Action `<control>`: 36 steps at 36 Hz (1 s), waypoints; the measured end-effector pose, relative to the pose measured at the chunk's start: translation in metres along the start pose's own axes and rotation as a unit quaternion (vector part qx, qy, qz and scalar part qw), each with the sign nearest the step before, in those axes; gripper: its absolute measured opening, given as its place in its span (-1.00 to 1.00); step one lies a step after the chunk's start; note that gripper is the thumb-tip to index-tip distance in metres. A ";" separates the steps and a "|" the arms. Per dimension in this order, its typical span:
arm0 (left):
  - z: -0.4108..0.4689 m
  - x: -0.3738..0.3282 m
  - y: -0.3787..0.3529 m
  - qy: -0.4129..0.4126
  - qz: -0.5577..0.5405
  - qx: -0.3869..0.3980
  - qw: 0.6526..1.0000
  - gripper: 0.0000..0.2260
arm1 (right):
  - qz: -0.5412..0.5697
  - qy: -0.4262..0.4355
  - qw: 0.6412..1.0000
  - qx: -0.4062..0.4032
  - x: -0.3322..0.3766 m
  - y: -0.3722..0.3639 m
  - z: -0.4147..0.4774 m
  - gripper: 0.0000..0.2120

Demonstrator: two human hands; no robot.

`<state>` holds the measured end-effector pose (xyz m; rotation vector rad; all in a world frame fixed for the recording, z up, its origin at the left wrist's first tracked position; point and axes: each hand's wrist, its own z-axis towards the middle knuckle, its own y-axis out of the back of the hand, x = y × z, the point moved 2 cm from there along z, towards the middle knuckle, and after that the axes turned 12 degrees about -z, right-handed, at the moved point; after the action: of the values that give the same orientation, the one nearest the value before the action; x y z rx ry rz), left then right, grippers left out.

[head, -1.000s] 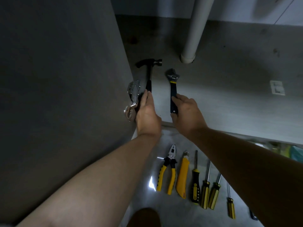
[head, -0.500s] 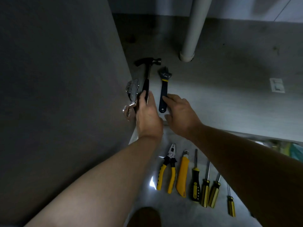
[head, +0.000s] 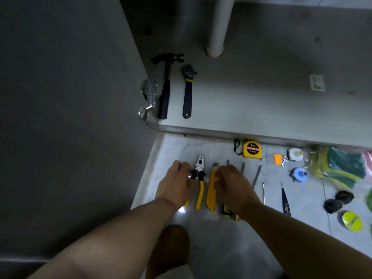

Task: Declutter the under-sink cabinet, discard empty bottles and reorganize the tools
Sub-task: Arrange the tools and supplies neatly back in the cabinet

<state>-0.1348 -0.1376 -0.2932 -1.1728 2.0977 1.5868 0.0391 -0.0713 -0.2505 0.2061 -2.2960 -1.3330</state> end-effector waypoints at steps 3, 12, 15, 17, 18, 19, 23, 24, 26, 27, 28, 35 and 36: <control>-0.003 0.006 -0.008 0.036 -0.030 0.049 0.998 -0.65 | -0.006 -0.058 0.998 0.018 -0.003 -0.022 -0.011 -0.83; 0.005 -0.008 -0.020 0.094 -0.016 0.043 0.994 -0.47 | -0.083 -0.162 0.981 0.067 0.015 -0.049 -0.004 -0.80; 0.007 -0.015 -0.023 0.124 -0.021 0.051 0.991 -0.41 | -0.061 -0.190 0.975 0.096 0.015 -0.045 0.001 -0.88; 0.008 -0.022 -0.026 0.139 -0.007 0.047 0.989 -0.42 | -0.044 -0.189 0.975 0.109 0.014 -0.042 0.002 -0.87; 0.008 -0.025 -0.027 0.145 0.008 0.039 0.989 -0.44 | -0.038 -0.188 0.975 0.113 0.013 -0.040 0.002 -0.84; 0.008 -0.028 -0.028 0.146 0.033 0.031 0.988 -0.48 | -0.030 -0.188 0.975 0.116 0.012 -0.038 0.001 -0.81; 0.006 -0.032 -0.025 0.117 0.147 0.022 0.982 -0.58 | -0.001 -0.185 0.973 0.139 0.005 -0.032 -0.001 -0.80; 0.005 -0.031 -0.024 0.122 0.155 0.030 0.980 -0.54 | 0.012 -0.191 0.971 0.146 0.002 -0.030 -0.001 -0.80; 0.002 -0.029 -0.021 0.135 0.141 0.046 0.980 -0.50 | 0.051 -0.197 0.968 0.145 -0.005 -0.023 -0.002 -0.80; 0.001 -0.028 -0.020 0.134 0.125 0.048 0.982 -0.50 | 0.072 -0.195 0.968 0.138 -0.009 -0.020 -0.002 -0.78; 0.001 -0.026 -0.019 0.125 0.117 0.050 0.984 -0.51 | 0.089 -0.189 0.969 0.131 -0.011 -0.015 -0.002 -0.77; -0.003 -0.026 -0.016 -0.017 0.064 0.035 0.997 -0.49 | 0.164 -0.103 0.980 0.055 -0.023 0.026 -0.009 -0.86; -0.004 -0.028 -0.014 -0.042 0.037 0.027 0.998 -0.49 | 0.146 -0.090 0.985 0.032 -0.024 0.035 -0.009 -0.85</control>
<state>-0.1050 -0.1300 -0.2837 -1.0049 2.1381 1.5725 0.0679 -0.0520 -0.2245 -0.2330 -2.4062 -1.1683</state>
